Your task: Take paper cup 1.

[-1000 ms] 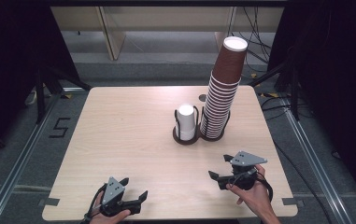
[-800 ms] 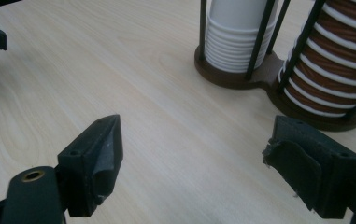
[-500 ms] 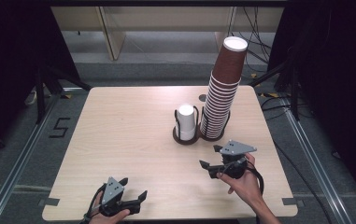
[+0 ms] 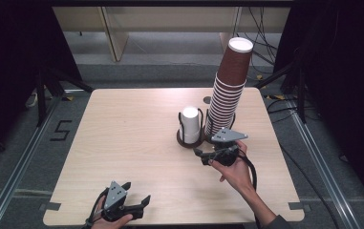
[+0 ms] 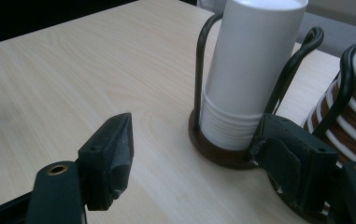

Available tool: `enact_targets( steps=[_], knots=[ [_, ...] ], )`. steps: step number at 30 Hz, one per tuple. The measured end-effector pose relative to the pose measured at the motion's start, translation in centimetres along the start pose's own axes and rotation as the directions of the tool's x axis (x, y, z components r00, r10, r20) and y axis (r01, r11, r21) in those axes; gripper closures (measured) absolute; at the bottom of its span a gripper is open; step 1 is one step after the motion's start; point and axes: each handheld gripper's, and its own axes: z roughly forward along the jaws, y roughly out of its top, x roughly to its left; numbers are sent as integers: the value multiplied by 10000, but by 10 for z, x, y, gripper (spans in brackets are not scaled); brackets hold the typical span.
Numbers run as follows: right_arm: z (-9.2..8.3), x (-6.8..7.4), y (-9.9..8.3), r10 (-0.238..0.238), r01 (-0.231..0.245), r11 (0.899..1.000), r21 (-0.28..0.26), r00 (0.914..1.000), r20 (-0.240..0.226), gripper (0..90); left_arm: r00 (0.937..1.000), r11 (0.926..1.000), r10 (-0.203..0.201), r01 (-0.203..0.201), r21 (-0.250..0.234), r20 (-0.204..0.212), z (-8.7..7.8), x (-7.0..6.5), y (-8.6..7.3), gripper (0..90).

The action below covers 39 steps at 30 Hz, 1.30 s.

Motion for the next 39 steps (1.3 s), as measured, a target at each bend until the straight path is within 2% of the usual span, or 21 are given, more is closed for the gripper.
enact_targets(
  steps=[2, 4, 5, 6, 8, 9, 13, 15, 17, 19, 23, 28, 29, 30, 32, 33, 35, 38, 39],
  knots=[
    [3, 0, 6, -89, 90, 9999, -108, 9999, 105, 293, 10000, 10000, -27, 27, -29, 38, 1, 0, 0, 146],
    [7, 1, 11, 42, -40, 9999, -127, 9999, 133, 301, 10000, 10000, -54, 54, -2, 47, 1, -1, 0, 147],
    [9, 1, 14, -123, 128, 9998, -181, 9996, 234, 306, 10000, 10000, -28, 28, -5, 52, 1, -1, 0, 146],
    [11, 1, 18, 97, -92, 9998, -172, 9995, 299, 307, 10000, 10000, -29, 29, -8, 50, 1, 0, 0, 146],
    [14, -1, 24, 110, -98, 9996, -247, 9987, 502, 307, 10000, 10000, 21, -21, 49, 37, 1, 0, 0, 146],
    [16, 0, 27, 351, -336, 9989, -326, 9982, 487, 307, 10000, 10000, -51, 51, 10, 57, 1, -1, 0, 147],
    [25, -4, 38, 291, -261, 9989, -393, 9966, 774, 324, 10000, 10000, -17, 17, 76, 56, 1, 0, -1, 146],
    [31, -5, 42, 181, -131, 9990, -434, 9928, 1180, 324, 10000, 10000, -31, 31, 65, 73, 0, 0, -1, 146],
    [35, -7, 46, 223, -192, 9995, -250, 9911, 1312, 327, 10000, 10000, -40, 40, 71, 85, 1, -1, 0, 146],
    [39, -9, 50, 387, -345, 9989, -307, 9879, 1504, 329, 9999, 10000, -49, 49, 30, 102, 1, -1, -1, 146],
    [46, -13, 59, 301, -217, 9986, -473, 9824, 1844, 328, 9999, 10000, -2, 1, 59, 119, 1, -1, -1, 146],
    [58, -12, 70, 247, -163, 9990, -407, 9761, 2157, 327, 9999, 10000, 29, -30, 37, 159, 1, -1, -1, 147],
    [60, -13, 72, 241, -190, 9995, -256, 9760, 2166, 324, 9999, 10000, 36, -38, 85, 138, 1, -1, 0, 147],
    [64, -13, 74, 200, -161, 9997, -186, 9717, 2355, 325, 9999, 10000, 14, -15, 77, 149, 1, -1, -1, 146],
    [68, -15, 76, 268, -266, 9996, -38, 9700, 2417, 325, 9999, 10000, -11, 9, 70, 161, 1, -1, 0, 146],
    [71, -16, 76, 449, -438, 9990, -100, 9679, 2472, 325, 9999, 10000, -8, 6, 66, 173, 0, -1, 0, 146],
    [73, -18, 76, 370, -381, 9993, -3, 9686, 2457, 325, 9998, 10000, 2, -3, 63, 174, 0, -1, 0, 147],
    [80, -20, 77, 575, -648, 9977, 217, 9678, 2451, 333, 9998, 10000, 46, -48, 84, 183, 0, -1, 0, 146],
    [82, -22, 77, 505, -568, 9982, 186, 9684, 2443, 336, 9999, 9999, 42, -43, 104, 165, 0, -1, 0, 146]
  ],
)
